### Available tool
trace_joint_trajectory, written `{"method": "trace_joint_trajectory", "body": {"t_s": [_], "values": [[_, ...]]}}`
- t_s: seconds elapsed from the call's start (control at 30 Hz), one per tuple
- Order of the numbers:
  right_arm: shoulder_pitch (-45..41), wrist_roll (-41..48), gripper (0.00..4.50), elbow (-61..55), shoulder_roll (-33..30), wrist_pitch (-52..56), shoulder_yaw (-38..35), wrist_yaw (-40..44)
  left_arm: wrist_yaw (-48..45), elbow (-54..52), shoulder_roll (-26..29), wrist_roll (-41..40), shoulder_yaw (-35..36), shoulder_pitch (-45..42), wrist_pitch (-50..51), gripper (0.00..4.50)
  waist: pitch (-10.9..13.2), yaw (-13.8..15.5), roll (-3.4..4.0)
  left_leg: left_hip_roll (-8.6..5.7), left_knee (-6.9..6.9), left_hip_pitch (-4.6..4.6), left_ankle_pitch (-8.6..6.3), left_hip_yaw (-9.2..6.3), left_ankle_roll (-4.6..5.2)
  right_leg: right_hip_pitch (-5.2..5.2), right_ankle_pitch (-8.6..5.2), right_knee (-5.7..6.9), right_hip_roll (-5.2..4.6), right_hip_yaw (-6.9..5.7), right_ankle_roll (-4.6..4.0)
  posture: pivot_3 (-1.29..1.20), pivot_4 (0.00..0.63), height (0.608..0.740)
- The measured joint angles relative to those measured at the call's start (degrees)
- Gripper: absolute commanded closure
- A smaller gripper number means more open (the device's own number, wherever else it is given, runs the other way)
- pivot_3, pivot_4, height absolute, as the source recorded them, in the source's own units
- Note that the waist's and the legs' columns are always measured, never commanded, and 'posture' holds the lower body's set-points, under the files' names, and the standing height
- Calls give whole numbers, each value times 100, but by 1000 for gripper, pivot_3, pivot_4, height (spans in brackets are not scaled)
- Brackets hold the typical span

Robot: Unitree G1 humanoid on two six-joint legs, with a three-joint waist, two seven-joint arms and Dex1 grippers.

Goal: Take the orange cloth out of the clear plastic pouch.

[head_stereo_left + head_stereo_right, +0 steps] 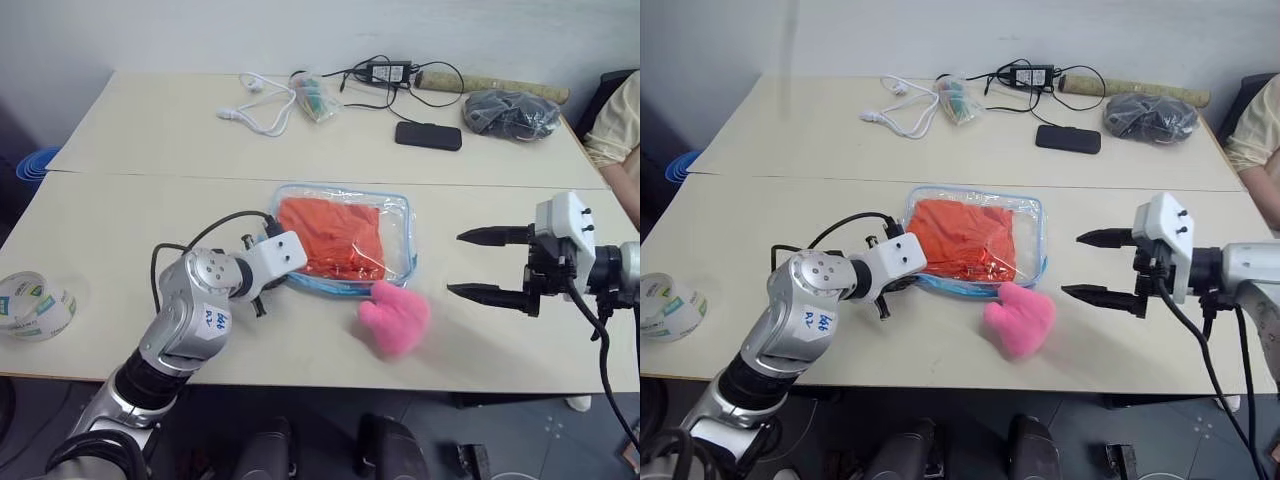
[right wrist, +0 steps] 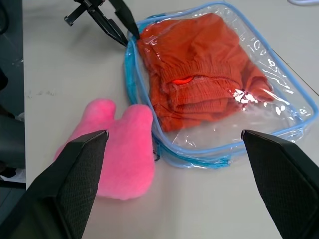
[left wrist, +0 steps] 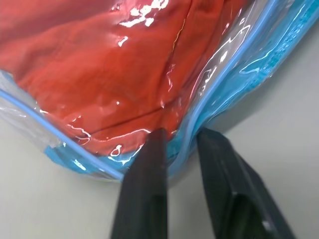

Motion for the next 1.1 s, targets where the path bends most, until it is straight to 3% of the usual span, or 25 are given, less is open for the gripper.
{"method": "trace_joint_trajectory", "body": {"t_s": [0.13,0.27,0.4,0.53,0.6,0.7,0.8,0.9,1.1], "values": [[3,-6,0,47,0,-18,125,106,65,-395,122,-236,128,229,303,1395,0,-4,0,2,-1,0,0,-1,-1,-1,0,1,0,0,0,0,150,740],[23,-100,0,110,0,-128,175,246,84,-944,86,-725,867,387,1110,169,0,-5,0,2,1,0,-1,-1,-2,0,0,1,0,1,0,0,150,740],[45,-220,0,217,0,-244,380,348,-399,-1681,68,-1656,2237,446,1924,169,0,-5,0,3,1,0,-1,-3,-3,0,0,1,0,0,0,0,150,740],[184,-359,0,318,-2,-381,493,527,-1823,-2165,743,-3244,4030,989,1868,169,-1,-25,2,10,0,5,-6,-3,-12,1,-2,-3,3,-1,-4,0,150,740],[342,-377,0,295,5,-388,635,628,-2460,-2138,1103,-3948,4548,1470,1422,169,-1,-25,3,15,1,9,-7,-1,-15,4,-3,-3,8,-1,-6,0,150,740],[371,-465,0,274,346,-388,1025,557,-2848,-1773,1424,-4547,4658,1745,576,169,0,-2,3,17,8,30,-9,-11,-18,41,-3,-11,9,-11,-9,0,150,740],[327,-618,597,316,760,-367,1393,301,-2797,-1439,1579,-4885,4564,1718,-42,141,0,2,5,14,10,35,-13,-21,-22,53,-2,-14,8,-15,-11,0,150,740],[217,-759,1587,398,1233,-330,1740,3,-2515,-1120,1571,-5073,4086,1373,-633,141,-1,-9,8,15,6,34,-14,-23,-25,52,-2,-15,10,-19,-12,0,150,740],[269,-669,3549,366,1389,-241,1743,-50,-2072,-752,1752,-5224,3709,1295,-1254,141,-1,-29,12,23,2,33,-16,-17,-26,52,-2,-24,21,-20,-12,0,150,740]]}}
